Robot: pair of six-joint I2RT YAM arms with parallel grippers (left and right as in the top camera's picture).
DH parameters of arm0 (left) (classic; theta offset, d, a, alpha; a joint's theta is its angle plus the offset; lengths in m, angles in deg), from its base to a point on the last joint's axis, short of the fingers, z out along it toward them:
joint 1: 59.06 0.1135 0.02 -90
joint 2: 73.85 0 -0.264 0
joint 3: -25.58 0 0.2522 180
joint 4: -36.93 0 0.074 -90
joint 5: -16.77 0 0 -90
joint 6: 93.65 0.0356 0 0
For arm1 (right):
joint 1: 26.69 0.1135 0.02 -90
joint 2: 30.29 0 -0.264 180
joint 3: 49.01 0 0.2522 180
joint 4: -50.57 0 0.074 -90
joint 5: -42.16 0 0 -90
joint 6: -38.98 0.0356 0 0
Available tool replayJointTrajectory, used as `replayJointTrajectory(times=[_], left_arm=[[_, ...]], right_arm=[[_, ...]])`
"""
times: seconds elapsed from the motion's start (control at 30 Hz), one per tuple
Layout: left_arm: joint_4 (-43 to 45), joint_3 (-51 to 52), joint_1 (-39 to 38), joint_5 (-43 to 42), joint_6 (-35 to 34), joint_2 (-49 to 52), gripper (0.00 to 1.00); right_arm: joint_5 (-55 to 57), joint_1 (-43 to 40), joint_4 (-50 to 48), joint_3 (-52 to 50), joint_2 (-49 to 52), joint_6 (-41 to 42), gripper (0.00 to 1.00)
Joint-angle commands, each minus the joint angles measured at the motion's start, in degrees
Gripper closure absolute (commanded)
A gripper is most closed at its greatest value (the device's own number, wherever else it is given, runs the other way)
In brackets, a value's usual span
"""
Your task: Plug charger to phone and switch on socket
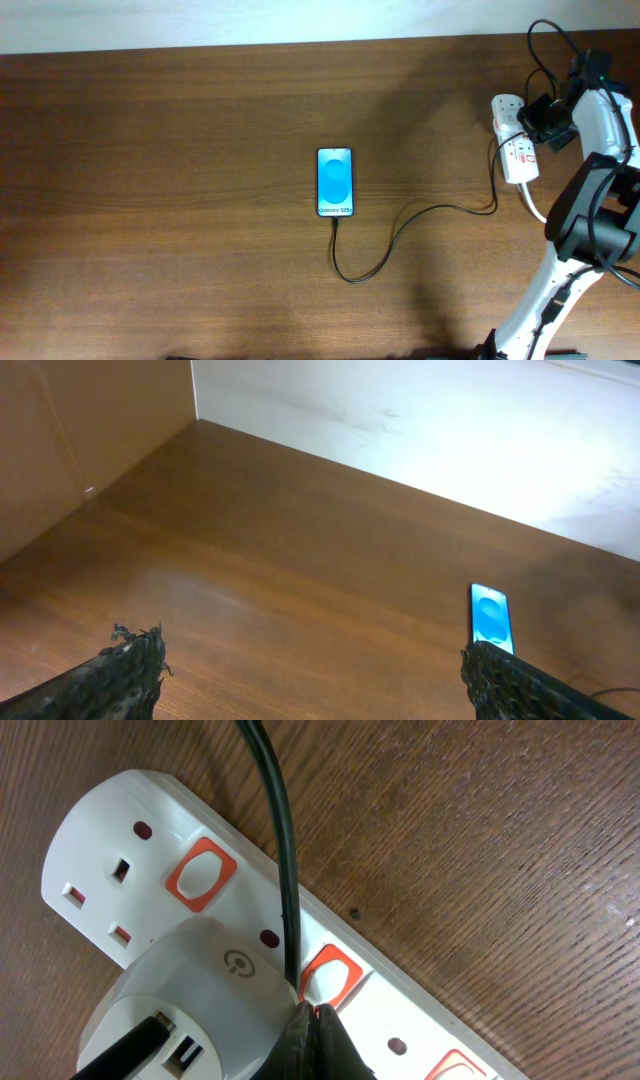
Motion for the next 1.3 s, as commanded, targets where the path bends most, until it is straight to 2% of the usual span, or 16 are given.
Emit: replayJointTrajectory(times=[0.0, 0.23, 1.0, 1.27], left_arm=[[0.0, -0.1, 0.3, 0.4, -0.7, -0.5, 0.01], [0.0, -0.1, 0.3, 0.4, -0.7, -0.5, 0.01], [0.0, -0.1, 0.4, 0.4, -0.7, -0.5, 0.01], [0.0, -0.1, 0.4, 0.4, -0.7, -0.5, 0.01]], right_arm=[[-1.2, 0.8, -1.0, 1.6, 1.8, -0.1, 0.96], [-0.8, 3.2, -0.3, 1.6, 4.6, -0.2, 0.96], [-0.9, 3.1, 1.6, 1.3, 9.3, -0.6, 0.96], [-2.6, 3.0, 5.6, 1.3, 13.8, -0.8, 0.96]])
